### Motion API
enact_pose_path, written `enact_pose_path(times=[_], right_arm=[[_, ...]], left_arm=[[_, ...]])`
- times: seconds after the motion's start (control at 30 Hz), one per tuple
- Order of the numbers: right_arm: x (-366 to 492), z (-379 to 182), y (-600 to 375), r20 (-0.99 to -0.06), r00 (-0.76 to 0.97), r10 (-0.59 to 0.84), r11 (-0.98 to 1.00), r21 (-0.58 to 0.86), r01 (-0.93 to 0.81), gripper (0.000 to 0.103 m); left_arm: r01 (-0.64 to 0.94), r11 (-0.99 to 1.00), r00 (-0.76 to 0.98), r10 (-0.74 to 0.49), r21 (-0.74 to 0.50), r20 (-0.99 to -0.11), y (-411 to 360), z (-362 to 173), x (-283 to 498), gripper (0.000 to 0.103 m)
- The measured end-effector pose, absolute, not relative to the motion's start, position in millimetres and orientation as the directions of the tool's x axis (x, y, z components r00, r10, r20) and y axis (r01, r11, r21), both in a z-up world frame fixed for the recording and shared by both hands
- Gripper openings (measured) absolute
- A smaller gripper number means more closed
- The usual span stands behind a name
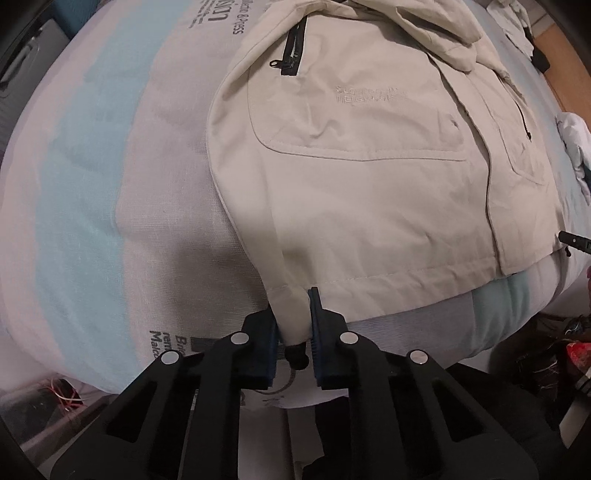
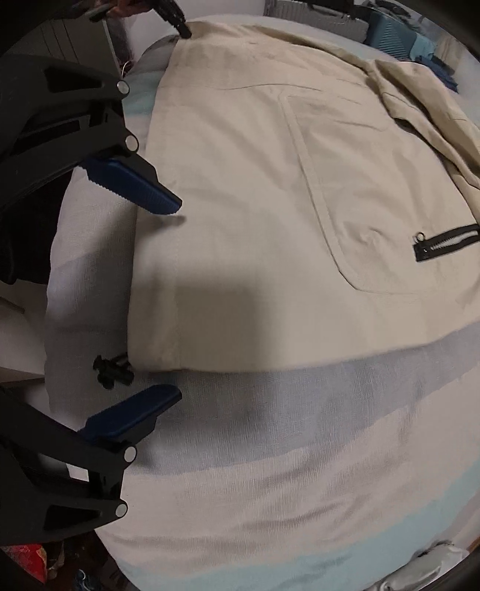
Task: Fold large clothes
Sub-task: 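Grasp the jacket hem with the left gripper while the right gripper grasps it too, then lift the hem and fold it up over the hood with both grippers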
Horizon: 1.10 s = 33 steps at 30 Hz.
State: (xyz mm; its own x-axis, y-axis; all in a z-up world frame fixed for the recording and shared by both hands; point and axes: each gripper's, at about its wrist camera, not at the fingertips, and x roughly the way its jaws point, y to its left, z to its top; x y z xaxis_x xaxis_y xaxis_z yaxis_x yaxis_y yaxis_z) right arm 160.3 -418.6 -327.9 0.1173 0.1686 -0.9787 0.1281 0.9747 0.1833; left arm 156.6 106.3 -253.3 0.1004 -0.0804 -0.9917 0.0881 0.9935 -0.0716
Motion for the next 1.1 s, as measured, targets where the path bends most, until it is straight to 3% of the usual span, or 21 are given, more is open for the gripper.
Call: enact_pose_path(times=[0.1, 0.27, 0.37, 0.53, 0.63, 1.1], right_arm=[[165.8, -330.5, -444.8, -0.971, 0.1, 0.215, 0.962, 0.228, 0.151, 0.075], [176.6, -332.0, -460.4, -0.972, 0.089, 0.218, 0.966, 0.227, 0.121, 0.073], [178.7, -332.9, -457.9, -0.976, 0.08, 0.2, 0.974, 0.207, 0.092, 0.059], [179.9, -324.3, -467.8, -0.987, 0.083, 0.137, 0.984, 0.145, 0.104, 0.023], [174.0, -313.7, -450.7, -0.99, 0.092, 0.111, 0.988, 0.12, 0.101, 0.011], [183.1, -260.5, -419.2, -0.994, 0.107, -0.023, 0.994, -0.012, 0.105, 0.007]], left_arm=[[0.084, 0.994, 0.11, -0.086, -0.077, -0.99, 107.8, -250.7, 152.8, 0.012], [0.082, 0.994, 0.12, -0.086, -0.076, -0.989, 104.6, -244.7, 148.0, 0.012], [0.083, 0.994, 0.123, -0.081, -0.071, -0.989, 103.5, -240.6, 143.3, 0.012], [0.082, 0.994, 0.126, -0.077, -0.068, -0.989, 100.4, -235.3, 140.8, 0.011], [0.084, 0.994, 0.131, -0.08, -0.07, -0.988, 101.6, -233.8, 141.5, 0.011], [0.123, 0.988, 0.169, -0.113, -0.092, -0.979, 100.4, -190.9, 143.1, 0.01]])
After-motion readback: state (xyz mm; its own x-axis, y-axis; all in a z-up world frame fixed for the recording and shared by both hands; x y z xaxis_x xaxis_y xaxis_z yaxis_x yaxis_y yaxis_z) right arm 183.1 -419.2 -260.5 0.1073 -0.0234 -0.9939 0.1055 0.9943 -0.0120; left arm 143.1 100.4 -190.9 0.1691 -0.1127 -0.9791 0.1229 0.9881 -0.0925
